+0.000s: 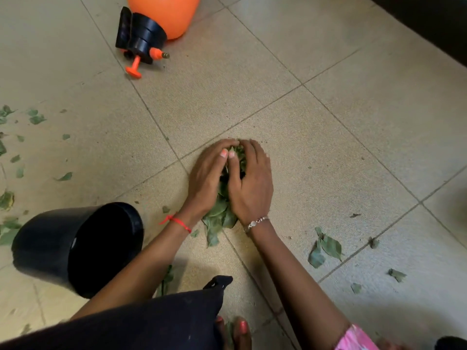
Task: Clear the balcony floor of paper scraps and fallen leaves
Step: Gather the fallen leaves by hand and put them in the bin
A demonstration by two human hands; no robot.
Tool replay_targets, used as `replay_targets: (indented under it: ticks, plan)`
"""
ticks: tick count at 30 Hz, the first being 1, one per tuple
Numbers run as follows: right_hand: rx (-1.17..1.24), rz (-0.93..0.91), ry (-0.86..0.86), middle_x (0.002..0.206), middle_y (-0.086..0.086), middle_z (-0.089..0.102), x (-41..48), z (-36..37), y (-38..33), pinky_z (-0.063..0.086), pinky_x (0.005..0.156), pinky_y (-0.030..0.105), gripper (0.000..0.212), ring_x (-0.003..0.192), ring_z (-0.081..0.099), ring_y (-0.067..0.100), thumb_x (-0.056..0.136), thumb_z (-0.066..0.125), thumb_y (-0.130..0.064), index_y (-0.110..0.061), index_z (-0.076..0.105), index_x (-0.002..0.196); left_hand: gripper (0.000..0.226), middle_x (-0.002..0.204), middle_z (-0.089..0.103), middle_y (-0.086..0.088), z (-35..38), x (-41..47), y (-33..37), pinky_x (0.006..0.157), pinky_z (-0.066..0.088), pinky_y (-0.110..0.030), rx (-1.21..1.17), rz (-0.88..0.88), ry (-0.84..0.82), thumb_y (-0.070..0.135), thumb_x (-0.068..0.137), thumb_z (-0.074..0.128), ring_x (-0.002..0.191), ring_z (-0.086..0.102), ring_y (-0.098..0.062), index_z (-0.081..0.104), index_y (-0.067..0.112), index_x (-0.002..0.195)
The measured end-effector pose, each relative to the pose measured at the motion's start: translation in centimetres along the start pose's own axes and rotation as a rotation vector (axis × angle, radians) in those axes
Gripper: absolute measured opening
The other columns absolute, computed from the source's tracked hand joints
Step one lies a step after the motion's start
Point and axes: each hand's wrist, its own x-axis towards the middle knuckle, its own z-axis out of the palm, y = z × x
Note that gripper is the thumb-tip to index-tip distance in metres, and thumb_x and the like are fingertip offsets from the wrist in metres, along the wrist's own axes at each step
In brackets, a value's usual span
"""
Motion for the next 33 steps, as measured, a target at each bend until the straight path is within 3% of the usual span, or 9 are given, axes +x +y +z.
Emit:
replay_targets:
  ticks: [2,5,9,13,18,21,25,30,33]
  plan:
    - [0.159,0.031,0.082,0.116,-0.001,0.06,0.1,0.6,-0.7,0.044,0.096,0.033,0.048,0.107,0.055,0.012,0.092,0.031,-0.042,-0.011,0.056,0.118,0.041,0.114,0.061,0.008,1.6,-0.5,0.2,0.098,0.039,-0.025,-0.204,-0.09,0.045,0.046,0.088,0.033,0.112,0.055,-0.006,0.057,0.023,0.113]
    - [0.393,0.13,0.139,0.104,-0.007,0.062,-0.1,1.0,-1.0,0.044,0.082,0.015,0.035,0.093,0.057,0.004,0.093,0.04,-0.034,-0.012,0.061,0.11,0.039,0.109,0.06,0.003,2.7,-0.4,0.8,0.095,0.04,-0.025,-0.43,-0.14,0.123,0.046,0.086,0.039,0.108,0.055,-0.009,0.057,0.019,0.109]
    - [0.736,0.29,0.085,0.093,0.002,0.069,-0.2,0.9,-1.5,0.049,0.08,0.026,0.026,0.087,0.063,0.009,0.091,0.048,-0.024,-0.008,0.067,0.099,0.021,0.1,0.058,0.001,2.4,-0.1,2.3,0.086,0.042,-0.013,-0.513,-0.18,0.154,0.025,0.085,0.045,0.096,0.058,0.001,0.057,0.015,0.098]
    - [0.813,0.267,0.027,0.086,0.001,0.065,-0.7,0.8,-2.8,0.046,0.078,0.027,0.021,0.08,0.058,0.006,0.094,0.047,-0.017,-0.009,0.066,0.095,0.022,0.102,0.062,0.004,1.2,0.1,2.3,0.086,0.045,-0.015,-0.686,-0.251,0.211,0.022,0.081,0.048,0.1,0.059,-0.004,0.06,0.016,0.098]
    - [0.631,0.132,-0.045,0.104,-0.01,0.06,-0.8,1.3,-4.0,0.042,0.093,0.02,0.032,0.099,0.055,0.002,0.097,0.033,-0.024,-0.014,0.06,0.111,0.027,0.101,0.067,0.0,0.5,-0.2,2.6,0.092,0.05,-0.021,-0.953,-0.34,0.202,0.015,0.091,0.048,0.096,0.065,-0.009,0.056,0.008,0.116]
    - [0.459,0.05,-0.067,0.113,-0.009,0.059,-0.5,1.7,-3.6,0.027,0.112,0.04,0.032,0.115,0.05,0.005,0.099,0.029,-0.025,-0.017,0.055,0.116,0.03,0.102,0.068,-0.004,0.4,-0.7,2.7,0.085,0.053,-0.019,-0.976,-0.387,0.176,0.011,0.097,0.034,0.094,0.067,-0.01,0.055,0.005,0.118]
    - [0.233,-0.031,-0.135,0.154,-0.006,0.025,0.2,2.1,-3.1,-0.01,0.115,0.024,0.051,0.141,0.001,-0.001,0.096,0.017,-0.035,-0.021,0.042,0.138,0.033,0.113,0.067,-0.004,0.1,-1.1,2.8,0.079,0.055,-0.019,-1.083,-0.476,0.183,0.018,0.094,0.04,0.099,0.065,-0.01,0.053,0.013,0.124]
    - [-0.055,-0.155,-0.149,0.158,-0.001,0.0,0.6,2.0,-3.2,-0.012,0.116,0.034,0.055,0.142,-0.017,0.009,0.094,0.013,-0.044,-0.03,0.024,0.146,0.057,0.116,0.066,-0.008,-0.1,-1.5,2.5,0.081,0.054,-0.024,-1.007,-0.585,0.245,0.037,0.079,0.052,0.104,0.065,-0.015,0.055,0.007,0.127]
    - [0.005,-0.17,-0.32,0.157,0.001,0.01,1.8,1.3,-3.2,-0.008,0.116,0.035,0.064,0.145,-0.006,0.013,0.089,0.011,-0.057,-0.031,0.025,0.146,0.036,0.11,0.065,-0.015,-0.2,-1.2,2.1,0.085,0.055,-0.034,-0.956,-0.543,0.444,0.022,0.087,0.057,0.099,0.066,-0.025,0.059,0.004,0.118]
